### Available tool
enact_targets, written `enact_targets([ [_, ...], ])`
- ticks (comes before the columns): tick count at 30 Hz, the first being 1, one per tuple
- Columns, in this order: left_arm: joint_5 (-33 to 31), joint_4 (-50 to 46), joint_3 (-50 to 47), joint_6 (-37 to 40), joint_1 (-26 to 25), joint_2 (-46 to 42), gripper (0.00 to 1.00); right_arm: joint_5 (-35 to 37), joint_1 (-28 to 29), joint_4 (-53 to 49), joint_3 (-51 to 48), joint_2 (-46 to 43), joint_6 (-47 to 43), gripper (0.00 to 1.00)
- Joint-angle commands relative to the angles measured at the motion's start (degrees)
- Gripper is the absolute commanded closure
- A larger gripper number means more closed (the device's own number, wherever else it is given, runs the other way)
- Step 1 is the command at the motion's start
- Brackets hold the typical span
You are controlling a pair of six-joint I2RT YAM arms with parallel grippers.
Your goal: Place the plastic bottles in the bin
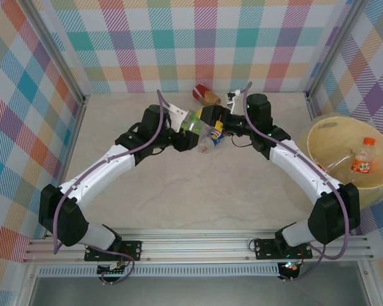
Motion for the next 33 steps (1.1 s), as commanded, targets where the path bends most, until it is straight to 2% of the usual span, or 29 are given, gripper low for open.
enact_targets([
  [1,-3.22,-1.51,2.06,3.78,-1.60,-1.64,0.60,-0.47,0.97,2.56,2.22,0.90,2.63,0.00],
  [4,-3.27,-0.96,1.95,4.14,-2.42,-2.12,0.60,4.77,1.50,-0.73,2.60,1.00,2.80,0.01],
  [7,-3.03,-0.50,1.93,4.25,-2.99,-2.32,0.60,6.81,1.50,-0.96,1.98,0.82,3.25,0.09],
  [13,-1.31,0.46,1.82,4.51,-3.97,-2.18,0.60,5.48,1.59,-0.93,2.60,1.39,3.33,0.14],
  [19,0.81,0.89,2.67,4.38,-4.66,-1.48,0.60,3.69,1.69,0.08,2.52,1.72,2.69,0.14],
  [27,0.12,-0.80,3.91,4.06,-4.80,-0.36,0.59,5.60,1.78,-1.22,2.11,0.65,0.30,0.38],
  [31,-1.58,-1.48,4.45,2.91,-4.80,-0.25,0.47,7.57,1.77,-2.36,1.91,-0.29,-0.90,0.46],
  [33,-1.36,-1.08,4.18,2.39,-4.79,-0.58,0.35,8.69,1.77,-2.46,1.47,-0.91,-1.60,0.48],
])
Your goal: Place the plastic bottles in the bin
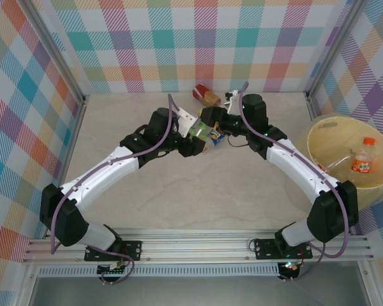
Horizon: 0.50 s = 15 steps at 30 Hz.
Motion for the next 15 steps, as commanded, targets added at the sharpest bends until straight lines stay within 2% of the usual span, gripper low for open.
enact_targets([
  [1,0.73,1.48,2.48,-1.47,-0.74,-0.95,0.27,3.34,0.23,-1.63,0.47,-1.98,-3.41,0.49],
  [4,2.03,2.54,1.65,-2.50,-0.68,-2.00,0.00,5.08,0.22,-3.12,0.48,-2.77,-4.79,0.50],
  [11,8.70,14.25,-6.77,-5.47,0.42,-10.76,0.00,12.06,0.16,-7.77,0.49,-6.12,-9.78,0.52],
  [13,6.78,16.54,-9.16,-6.22,0.72,-13.65,0.00,15.53,0.15,-11.18,1.25,-7.67,-12.80,0.51],
  [15,1.92,17.05,-10.43,-7.00,0.91,-16.21,0.00,18.52,0.14,-13.97,1.91,-9.25,-15.37,0.51],
])
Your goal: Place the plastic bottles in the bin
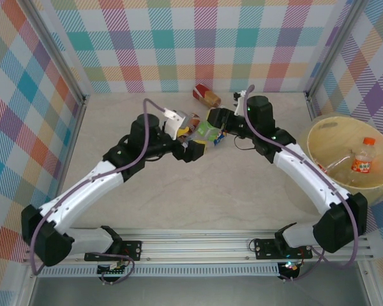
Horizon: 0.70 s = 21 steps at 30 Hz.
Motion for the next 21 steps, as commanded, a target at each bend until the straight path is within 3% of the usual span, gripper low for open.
enact_targets([
  [1,-5.75,5.90,-2.29,-2.26,0.54,-4.42,0.00,7.16,0.05,-5.68,1.96,-4.14,-6.95,0.51],
  [11,-29.26,8.30,-8.30,-6.78,1.43,-10.97,0.00,17.44,0.05,-11.24,3.84,-9.49,-16.42,0.52],
  [18,-32.50,6.37,-8.36,-7.98,2.16,-9.60,0.00,22.22,0.01,-13.10,6.48,-13.05,-22.31,0.52],
  [21,-32.84,6.23,-8.14,-8.47,2.34,-8.58,0.00,27.53,0.01,-14.60,7.77,-13.80,-25.39,0.52],
])
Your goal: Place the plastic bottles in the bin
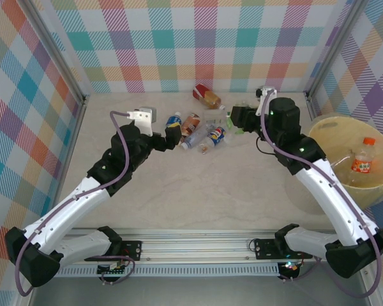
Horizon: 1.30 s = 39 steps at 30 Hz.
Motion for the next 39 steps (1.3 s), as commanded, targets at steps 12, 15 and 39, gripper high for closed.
enact_targets([
  [12,-2.56,-0.44,1.45,-2.71,0.92,4.91,0.00,16.18,-6.13,-1.32,7.74,-3.97,-15.48,0.56],
  [15,-2.56,-0.83,1.80,-3.02,1.06,5.65,0.00,16.82,-9.21,-1.84,8.43,-5.25,-16.59,0.57],
  [39,-0.42,-4.17,7.16,-8.15,2.55,14.59,0.00,18.05,-36.56,-52.30,35.22,11.89,-12.76,0.53],
])
